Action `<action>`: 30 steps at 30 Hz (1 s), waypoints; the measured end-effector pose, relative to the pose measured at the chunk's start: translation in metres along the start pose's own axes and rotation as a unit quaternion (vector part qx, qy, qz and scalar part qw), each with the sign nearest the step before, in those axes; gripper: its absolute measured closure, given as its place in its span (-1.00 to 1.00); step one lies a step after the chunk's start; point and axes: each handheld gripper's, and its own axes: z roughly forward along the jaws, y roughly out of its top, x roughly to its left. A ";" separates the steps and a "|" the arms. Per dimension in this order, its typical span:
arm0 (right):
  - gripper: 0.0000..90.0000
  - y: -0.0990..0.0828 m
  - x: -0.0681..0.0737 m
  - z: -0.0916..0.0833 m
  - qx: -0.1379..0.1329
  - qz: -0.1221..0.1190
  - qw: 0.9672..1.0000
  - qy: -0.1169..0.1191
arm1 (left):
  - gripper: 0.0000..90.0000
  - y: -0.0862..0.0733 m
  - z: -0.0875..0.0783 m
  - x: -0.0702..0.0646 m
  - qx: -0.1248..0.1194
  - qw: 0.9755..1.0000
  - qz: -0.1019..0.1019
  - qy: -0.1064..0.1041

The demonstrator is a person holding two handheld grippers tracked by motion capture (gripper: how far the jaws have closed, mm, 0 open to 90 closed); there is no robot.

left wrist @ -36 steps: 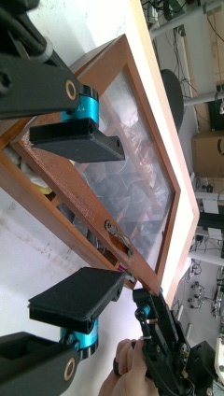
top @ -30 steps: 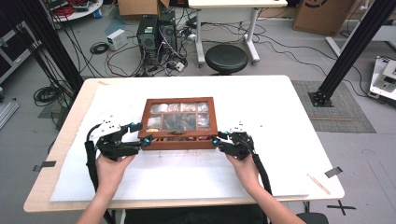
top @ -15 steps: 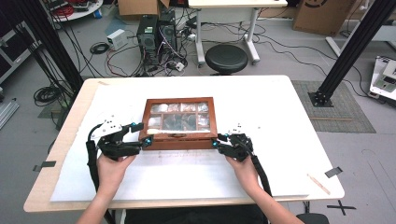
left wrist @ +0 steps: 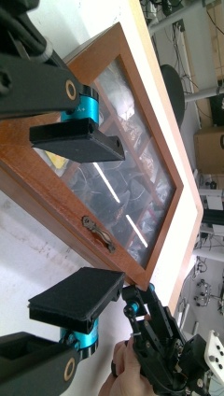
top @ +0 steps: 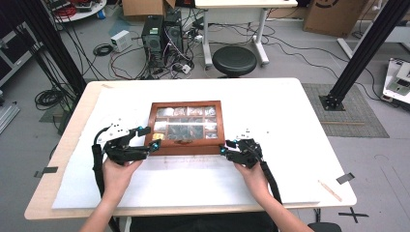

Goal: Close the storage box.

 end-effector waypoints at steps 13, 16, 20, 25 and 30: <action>0.26 -0.001 0.000 -0.005 0.006 -0.007 1.000 -0.007 | -0.21 0.004 0.009 -0.001 0.002 1.000 0.011 -0.004; 0.22 0.002 -0.002 -0.012 -0.006 -0.013 1.000 -0.015 | -0.21 0.004 0.009 -0.001 0.001 1.000 0.014 -0.002; 0.16 0.009 -0.007 -0.027 -0.034 -0.013 0.999 -0.022 | -0.21 0.005 0.010 0.000 0.000 1.000 0.014 0.001; -0.05 0.017 -0.021 -0.047 -0.066 -0.004 0.997 -0.032 | -0.21 0.005 0.009 0.001 -0.001 1.000 0.015 0.010; -0.28 0.020 -0.037 -0.066 -0.104 -0.002 0.994 -0.042 | -0.30 0.005 0.007 0.005 -0.005 1.000 0.004 0.028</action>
